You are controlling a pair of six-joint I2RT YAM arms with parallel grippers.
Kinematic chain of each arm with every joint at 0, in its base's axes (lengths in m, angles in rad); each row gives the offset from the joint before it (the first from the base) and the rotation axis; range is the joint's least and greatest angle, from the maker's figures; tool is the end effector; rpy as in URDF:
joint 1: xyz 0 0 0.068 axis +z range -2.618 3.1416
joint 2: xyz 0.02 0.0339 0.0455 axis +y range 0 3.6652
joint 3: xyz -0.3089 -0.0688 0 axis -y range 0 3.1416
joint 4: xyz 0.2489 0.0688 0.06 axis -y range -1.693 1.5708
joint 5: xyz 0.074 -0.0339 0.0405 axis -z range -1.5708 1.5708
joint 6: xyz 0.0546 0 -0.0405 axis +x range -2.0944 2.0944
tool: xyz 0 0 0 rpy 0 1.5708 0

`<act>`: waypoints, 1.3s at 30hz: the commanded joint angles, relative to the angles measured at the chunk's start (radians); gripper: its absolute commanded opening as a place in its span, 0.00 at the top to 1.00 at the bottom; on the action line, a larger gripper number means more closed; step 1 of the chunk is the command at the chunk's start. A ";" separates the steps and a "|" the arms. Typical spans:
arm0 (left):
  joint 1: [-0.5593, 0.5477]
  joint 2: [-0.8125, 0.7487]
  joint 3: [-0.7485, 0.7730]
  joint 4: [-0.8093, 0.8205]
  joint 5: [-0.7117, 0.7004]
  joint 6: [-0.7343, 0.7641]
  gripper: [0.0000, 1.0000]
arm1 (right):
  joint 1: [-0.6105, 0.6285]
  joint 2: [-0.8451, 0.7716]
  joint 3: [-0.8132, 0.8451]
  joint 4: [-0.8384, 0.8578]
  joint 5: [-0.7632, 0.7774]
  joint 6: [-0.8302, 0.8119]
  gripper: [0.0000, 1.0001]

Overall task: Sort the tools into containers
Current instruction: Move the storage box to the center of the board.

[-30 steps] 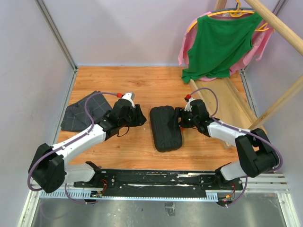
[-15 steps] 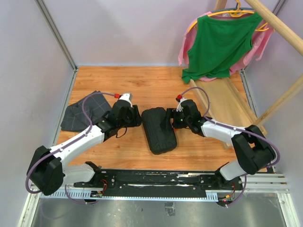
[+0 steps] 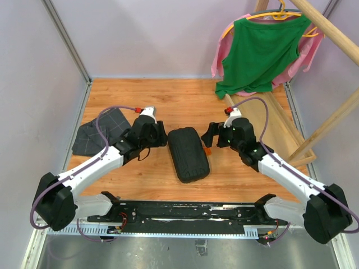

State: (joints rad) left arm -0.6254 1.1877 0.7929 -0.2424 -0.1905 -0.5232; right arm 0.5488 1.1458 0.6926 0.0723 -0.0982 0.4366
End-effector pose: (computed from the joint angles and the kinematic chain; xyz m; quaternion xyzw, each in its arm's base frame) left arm 0.2168 -0.1438 0.2837 0.0027 0.8900 -0.1721 0.4223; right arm 0.2206 0.1411 0.2922 -0.0738 0.8243 0.3006 0.4740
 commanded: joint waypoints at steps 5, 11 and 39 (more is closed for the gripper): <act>-0.064 0.058 0.095 0.003 -0.065 0.006 0.35 | -0.088 -0.119 -0.132 -0.058 0.123 0.009 0.02; -0.101 0.105 0.148 0.015 -0.055 0.015 0.38 | -0.176 -0.137 -0.199 -0.048 0.102 0.109 0.02; -0.188 0.330 0.231 0.043 0.028 0.025 0.52 | -0.235 0.034 -0.263 0.154 -0.194 0.156 0.02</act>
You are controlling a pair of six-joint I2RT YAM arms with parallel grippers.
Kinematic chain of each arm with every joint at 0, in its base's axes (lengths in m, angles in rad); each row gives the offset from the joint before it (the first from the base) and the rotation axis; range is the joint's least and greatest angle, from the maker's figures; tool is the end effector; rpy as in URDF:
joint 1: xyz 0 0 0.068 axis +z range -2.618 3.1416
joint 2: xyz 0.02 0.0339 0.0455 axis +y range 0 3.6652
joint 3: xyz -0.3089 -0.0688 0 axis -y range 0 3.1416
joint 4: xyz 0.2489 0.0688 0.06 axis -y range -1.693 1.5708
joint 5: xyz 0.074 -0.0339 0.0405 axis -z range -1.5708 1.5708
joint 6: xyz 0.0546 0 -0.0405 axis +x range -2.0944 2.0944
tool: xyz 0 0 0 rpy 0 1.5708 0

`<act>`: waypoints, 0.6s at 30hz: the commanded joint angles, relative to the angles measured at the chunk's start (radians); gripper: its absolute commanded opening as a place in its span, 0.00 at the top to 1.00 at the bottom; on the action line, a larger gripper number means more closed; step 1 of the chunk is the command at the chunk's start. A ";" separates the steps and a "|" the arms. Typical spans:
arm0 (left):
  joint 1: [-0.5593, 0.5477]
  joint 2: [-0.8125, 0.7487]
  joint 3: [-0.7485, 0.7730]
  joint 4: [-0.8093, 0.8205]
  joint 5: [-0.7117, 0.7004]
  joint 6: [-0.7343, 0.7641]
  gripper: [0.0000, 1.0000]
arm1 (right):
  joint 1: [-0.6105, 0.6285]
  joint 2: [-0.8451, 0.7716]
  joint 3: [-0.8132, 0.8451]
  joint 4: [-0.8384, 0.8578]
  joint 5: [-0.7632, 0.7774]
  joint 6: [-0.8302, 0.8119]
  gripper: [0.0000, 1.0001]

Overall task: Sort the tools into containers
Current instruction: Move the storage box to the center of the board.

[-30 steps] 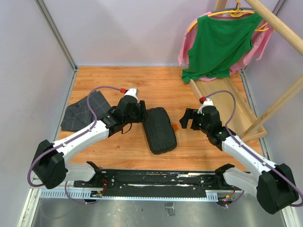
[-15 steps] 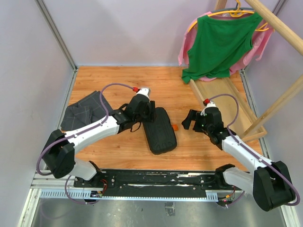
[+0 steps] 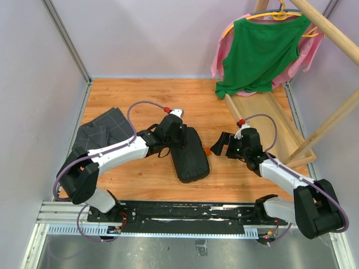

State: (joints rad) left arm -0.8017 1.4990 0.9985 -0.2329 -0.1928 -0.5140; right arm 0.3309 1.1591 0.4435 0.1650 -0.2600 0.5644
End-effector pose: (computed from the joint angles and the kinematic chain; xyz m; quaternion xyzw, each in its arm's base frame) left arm 0.2438 -0.2369 0.2694 0.0916 0.9056 -0.1778 0.3740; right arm 0.2145 0.0885 0.2123 0.0379 0.8668 0.3115 0.3875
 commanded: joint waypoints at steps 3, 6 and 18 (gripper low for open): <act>-0.014 0.032 0.026 0.034 0.034 0.009 0.53 | -0.021 0.043 -0.021 0.117 -0.116 0.037 0.04; -0.014 0.030 0.022 0.027 0.010 -0.005 0.53 | -0.019 0.049 -0.038 0.177 -0.200 0.076 0.07; -0.014 0.021 0.015 0.018 -0.032 -0.022 0.53 | 0.107 0.032 -0.133 0.291 -0.245 0.194 0.10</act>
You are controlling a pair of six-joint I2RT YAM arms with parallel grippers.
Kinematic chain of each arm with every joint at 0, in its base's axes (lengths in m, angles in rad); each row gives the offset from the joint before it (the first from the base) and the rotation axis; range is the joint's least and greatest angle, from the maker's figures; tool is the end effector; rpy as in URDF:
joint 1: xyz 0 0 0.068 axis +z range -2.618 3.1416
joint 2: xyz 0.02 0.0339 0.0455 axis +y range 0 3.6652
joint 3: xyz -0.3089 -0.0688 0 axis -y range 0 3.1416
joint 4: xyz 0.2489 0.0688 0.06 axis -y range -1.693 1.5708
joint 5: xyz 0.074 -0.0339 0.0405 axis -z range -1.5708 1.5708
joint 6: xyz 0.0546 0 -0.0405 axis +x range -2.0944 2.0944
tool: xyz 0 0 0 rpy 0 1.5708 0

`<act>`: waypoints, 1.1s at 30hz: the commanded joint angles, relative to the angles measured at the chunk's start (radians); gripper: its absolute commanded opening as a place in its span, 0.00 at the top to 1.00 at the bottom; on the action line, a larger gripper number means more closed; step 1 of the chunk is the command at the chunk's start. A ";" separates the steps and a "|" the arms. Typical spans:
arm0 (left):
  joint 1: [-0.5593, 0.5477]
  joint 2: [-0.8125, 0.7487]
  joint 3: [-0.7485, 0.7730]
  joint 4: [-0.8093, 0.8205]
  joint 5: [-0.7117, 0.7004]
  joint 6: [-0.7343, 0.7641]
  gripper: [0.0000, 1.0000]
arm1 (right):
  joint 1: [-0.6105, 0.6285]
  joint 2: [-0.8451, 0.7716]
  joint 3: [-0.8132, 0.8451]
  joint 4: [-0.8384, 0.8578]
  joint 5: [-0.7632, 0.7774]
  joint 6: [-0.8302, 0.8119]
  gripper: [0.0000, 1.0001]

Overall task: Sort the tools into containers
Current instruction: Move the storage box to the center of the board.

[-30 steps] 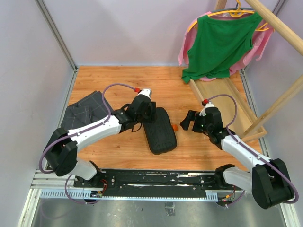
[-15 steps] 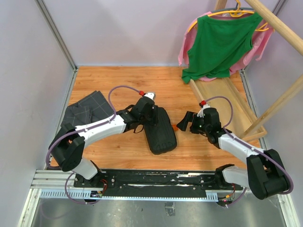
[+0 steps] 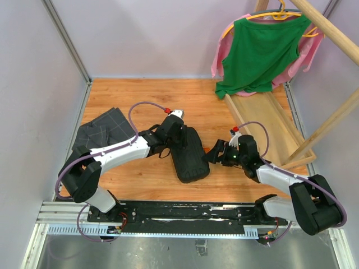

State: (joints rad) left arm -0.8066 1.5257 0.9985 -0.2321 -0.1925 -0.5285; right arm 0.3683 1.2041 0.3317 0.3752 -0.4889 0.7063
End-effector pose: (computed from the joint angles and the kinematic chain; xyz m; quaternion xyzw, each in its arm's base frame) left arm 0.2455 -0.2411 0.2609 0.0892 0.9110 -0.1739 0.3632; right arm 0.1985 0.1041 0.1915 0.0182 0.8427 0.4326 0.3198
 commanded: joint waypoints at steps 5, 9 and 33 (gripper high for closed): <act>-0.009 -0.011 0.019 0.007 -0.053 -0.003 0.53 | 0.182 0.019 -0.008 0.153 0.007 0.089 0.10; -0.009 -0.015 0.023 -0.001 -0.063 0.002 0.53 | 0.255 0.063 0.017 0.192 0.023 0.115 0.10; -0.009 0.002 0.001 -0.004 -0.020 0.016 0.55 | 0.361 -0.013 0.086 -0.104 0.388 -0.024 0.08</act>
State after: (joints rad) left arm -0.8066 1.5253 0.9985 -0.2417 -0.2344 -0.5220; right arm 0.7307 1.2312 0.4030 0.4225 -0.2661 0.7376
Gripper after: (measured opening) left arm 0.458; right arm 0.908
